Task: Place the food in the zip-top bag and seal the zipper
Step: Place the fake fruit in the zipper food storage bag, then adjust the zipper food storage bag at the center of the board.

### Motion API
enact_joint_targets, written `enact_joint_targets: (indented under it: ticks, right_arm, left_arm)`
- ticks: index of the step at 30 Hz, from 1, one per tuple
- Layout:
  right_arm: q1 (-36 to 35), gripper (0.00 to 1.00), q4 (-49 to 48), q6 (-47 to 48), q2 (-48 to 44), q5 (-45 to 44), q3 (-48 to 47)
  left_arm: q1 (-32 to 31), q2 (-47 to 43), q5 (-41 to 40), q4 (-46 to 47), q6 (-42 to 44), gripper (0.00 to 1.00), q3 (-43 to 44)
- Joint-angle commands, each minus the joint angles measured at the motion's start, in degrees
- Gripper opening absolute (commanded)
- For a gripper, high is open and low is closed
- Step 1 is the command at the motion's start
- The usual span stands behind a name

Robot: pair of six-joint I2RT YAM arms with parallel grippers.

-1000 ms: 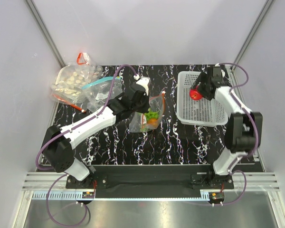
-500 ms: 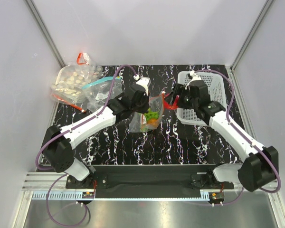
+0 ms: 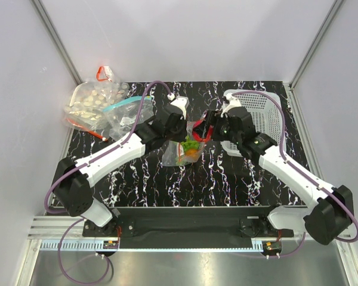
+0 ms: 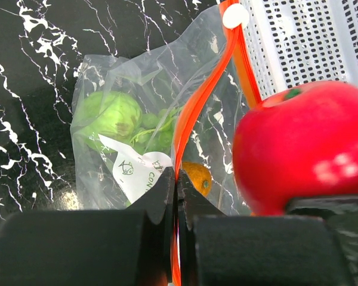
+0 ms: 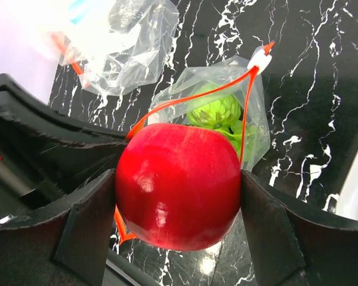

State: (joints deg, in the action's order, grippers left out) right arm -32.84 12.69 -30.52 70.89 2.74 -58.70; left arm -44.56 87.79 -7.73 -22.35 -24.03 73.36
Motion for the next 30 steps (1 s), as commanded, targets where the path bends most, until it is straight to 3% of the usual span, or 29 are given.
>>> enact_joint_targets:
  ticks: [1,4,5,7,8,15,22,30]
  right_arm:
    - [-1.1,0.54,-3.6,-1.6,1.6,-3.7,1.2]
    - [-1.7,0.67,-4.9,-2.2,3.6,-4.1,1.3]
    - [-2.6,0.78,-3.9,-1.7,4.4,-4.4,0.7]
    - [-3.4,0.87,-2.3,-1.3,6.7,-6.6,-1.5]
    - [-4.0,0.99,-0.5,-1.2,7.2,-7.5,-2.2]
    - [-4.2,0.98,1.9,-1.2,3.6,-9.6,-2.6]
    - [-4.2,0.72,8.1,-2.2,1.7,-12.8,-3.5]
    - [-4.2,0.65,9.7,-4.3,6.3,-10.5,-4.1]
  left_arm:
    - [0.0,-2.8,-1.3,-0.1,-0.5,0.0,3.0]
    - [0.0,-3.1,-1.9,-0.4,-0.4,0.0,3.0]
    - [0.1,-3.0,-1.9,-0.5,-0.3,0.0,3.1]
    - [0.3,-3.1,-1.5,-0.4,-0.7,0.0,2.9]
    - [0.4,-3.0,-1.3,-0.4,-0.8,0.0,2.8]
    - [1.0,-3.3,-1.1,-0.3,-1.3,0.0,2.2]
    - [1.5,-3.5,-1.0,-0.2,-1.4,0.0,2.0]
    - [1.6,-4.1,-1.3,-0.3,-1.3,0.0,2.0]
